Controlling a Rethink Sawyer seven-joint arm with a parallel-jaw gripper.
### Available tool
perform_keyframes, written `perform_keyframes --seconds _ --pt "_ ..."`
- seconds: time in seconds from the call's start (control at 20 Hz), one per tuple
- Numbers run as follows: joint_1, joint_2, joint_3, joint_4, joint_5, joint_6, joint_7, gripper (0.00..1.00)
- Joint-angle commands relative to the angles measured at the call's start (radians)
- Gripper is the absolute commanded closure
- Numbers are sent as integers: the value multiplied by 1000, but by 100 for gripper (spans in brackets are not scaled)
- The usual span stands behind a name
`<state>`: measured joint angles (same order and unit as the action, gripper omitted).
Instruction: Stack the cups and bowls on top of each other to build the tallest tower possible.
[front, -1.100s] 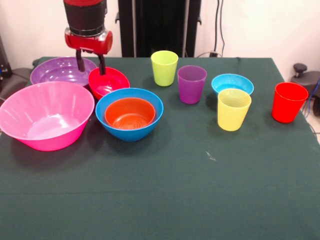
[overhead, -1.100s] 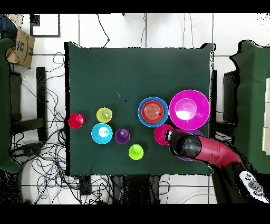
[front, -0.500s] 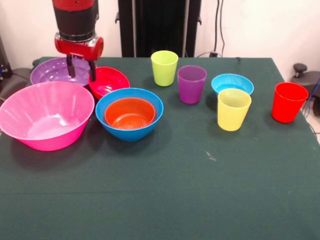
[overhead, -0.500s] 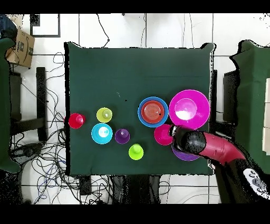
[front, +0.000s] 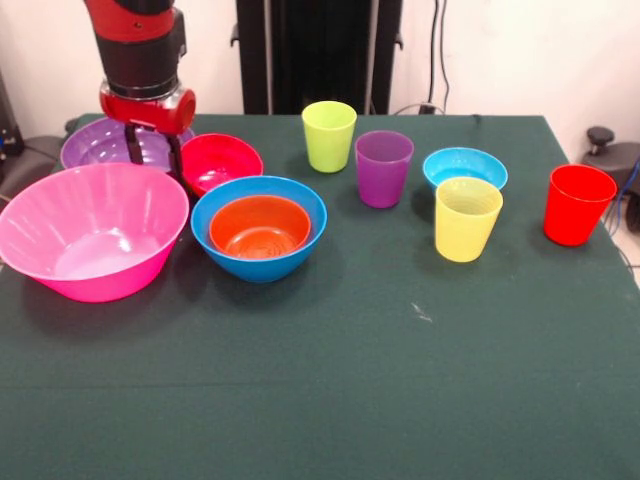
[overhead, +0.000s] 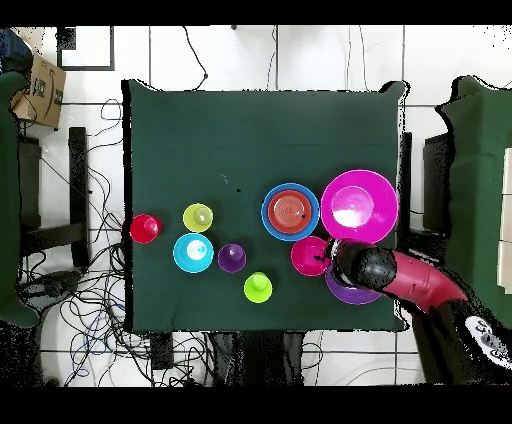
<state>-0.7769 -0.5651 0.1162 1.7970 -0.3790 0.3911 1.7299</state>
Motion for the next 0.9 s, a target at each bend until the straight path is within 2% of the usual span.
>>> perform_keyframes --seconds 0.05,0.5,0.9 --pt "17 82 19 -23 -20 -65 91 0" --pt "24 53 14 22 -7 -67 102 0" --pt "19 72 21 -13 -4 -50 83 0"
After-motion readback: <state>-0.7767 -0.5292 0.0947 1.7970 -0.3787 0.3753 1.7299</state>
